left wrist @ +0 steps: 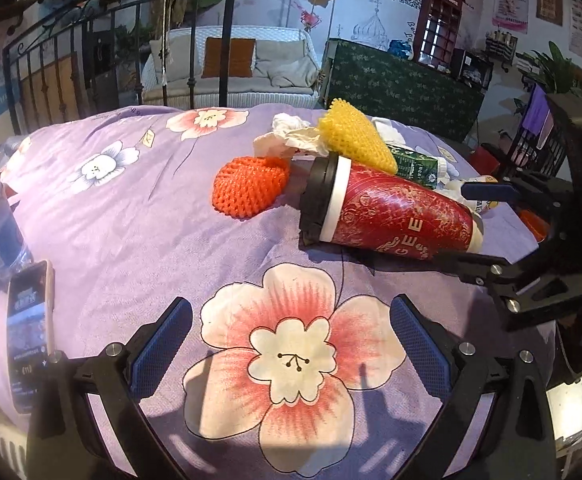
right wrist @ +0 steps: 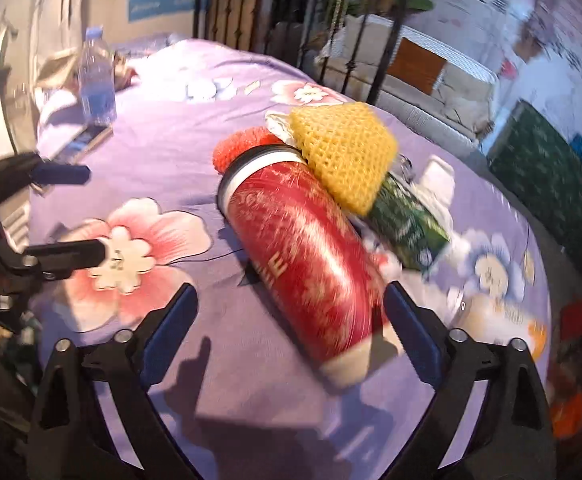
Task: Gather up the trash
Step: 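Grasp the red tumbler with the right gripper and lift it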
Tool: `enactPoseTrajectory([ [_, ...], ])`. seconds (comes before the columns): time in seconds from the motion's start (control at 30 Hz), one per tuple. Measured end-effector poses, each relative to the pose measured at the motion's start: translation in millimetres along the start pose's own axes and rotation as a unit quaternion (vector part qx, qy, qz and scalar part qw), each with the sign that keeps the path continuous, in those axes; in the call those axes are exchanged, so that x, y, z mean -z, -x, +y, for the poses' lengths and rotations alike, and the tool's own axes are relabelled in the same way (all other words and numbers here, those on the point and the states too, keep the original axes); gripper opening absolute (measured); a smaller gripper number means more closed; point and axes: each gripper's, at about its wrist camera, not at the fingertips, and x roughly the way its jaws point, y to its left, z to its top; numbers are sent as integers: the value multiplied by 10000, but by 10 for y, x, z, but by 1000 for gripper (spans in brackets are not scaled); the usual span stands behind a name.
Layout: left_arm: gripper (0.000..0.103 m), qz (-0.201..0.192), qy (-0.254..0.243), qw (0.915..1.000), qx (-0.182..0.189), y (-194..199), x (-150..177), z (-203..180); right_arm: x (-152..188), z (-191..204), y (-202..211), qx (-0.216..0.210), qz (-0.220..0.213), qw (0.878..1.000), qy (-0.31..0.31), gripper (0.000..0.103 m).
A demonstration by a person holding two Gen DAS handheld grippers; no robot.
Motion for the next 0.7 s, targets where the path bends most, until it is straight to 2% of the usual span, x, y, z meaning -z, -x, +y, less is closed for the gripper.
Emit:
enactPoseTrajectory([
  [0.13, 97, 20, -150, 9998, -123, 19, -13, 55, -220, 1, -347, -18, 434, 9970, 637, 83],
  [0.37, 96, 284, -205, 9994, -12, -156, -93, 163, -372, 84, -771, 60, 920, 9871, 1306, 81],
  [0.5, 93, 506, -151, 9986, 82, -317, -172, 253, -368, 217, -895, 287, 931, 9810, 1680, 80],
  [0.7, 83, 702, -226, 9972, -109, -550, -411, 408, -358, 195, -661, 192, 579, 9883, 1395, 77],
])
